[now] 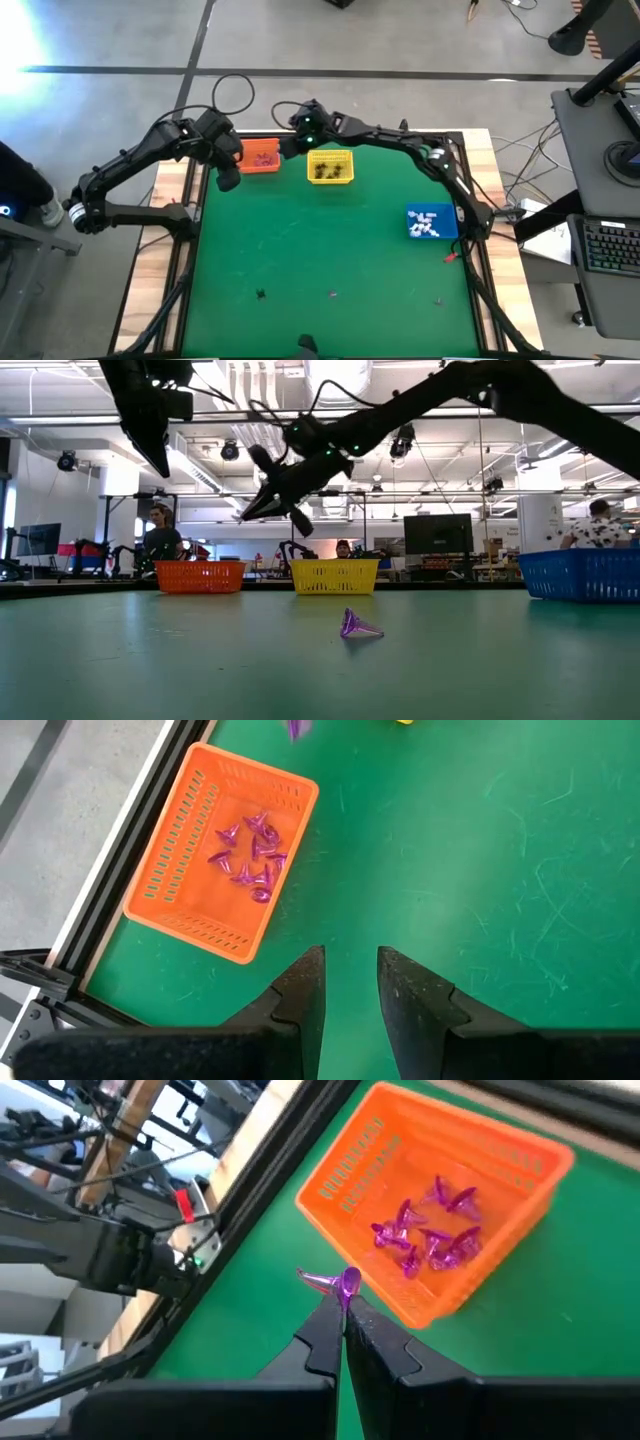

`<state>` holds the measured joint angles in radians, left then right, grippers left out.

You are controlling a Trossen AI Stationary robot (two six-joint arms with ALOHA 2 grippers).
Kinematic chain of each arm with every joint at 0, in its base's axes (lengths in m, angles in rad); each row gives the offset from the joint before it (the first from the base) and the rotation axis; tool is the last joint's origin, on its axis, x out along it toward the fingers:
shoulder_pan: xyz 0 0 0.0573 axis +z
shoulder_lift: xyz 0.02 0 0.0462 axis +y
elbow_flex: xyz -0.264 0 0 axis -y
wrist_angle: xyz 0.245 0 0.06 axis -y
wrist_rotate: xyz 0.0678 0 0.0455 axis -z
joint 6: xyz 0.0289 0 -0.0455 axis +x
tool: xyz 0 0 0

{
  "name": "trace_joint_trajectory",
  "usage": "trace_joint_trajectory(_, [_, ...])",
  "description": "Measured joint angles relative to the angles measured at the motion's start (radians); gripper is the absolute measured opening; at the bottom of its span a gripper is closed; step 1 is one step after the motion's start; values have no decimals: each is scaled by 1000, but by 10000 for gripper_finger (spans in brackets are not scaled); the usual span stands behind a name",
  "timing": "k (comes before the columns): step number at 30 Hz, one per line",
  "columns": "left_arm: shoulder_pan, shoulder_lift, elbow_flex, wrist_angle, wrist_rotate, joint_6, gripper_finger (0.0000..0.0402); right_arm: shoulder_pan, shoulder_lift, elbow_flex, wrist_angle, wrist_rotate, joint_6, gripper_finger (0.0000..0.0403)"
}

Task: Sort Halloween decoration
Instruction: Put the violet hat toy into the orange basket

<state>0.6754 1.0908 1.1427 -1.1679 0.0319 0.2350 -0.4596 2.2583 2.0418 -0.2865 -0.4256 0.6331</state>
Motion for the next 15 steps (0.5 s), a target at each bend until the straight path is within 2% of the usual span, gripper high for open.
trace_joint_trajectory(8, [0,0,0,-2,0,0,77,16,134,145,-17,-29,-1,9])
trace_joint_trajectory(15, [0,0,0,-10,1,0,77,16,197,230,-24,-28,-1,9])
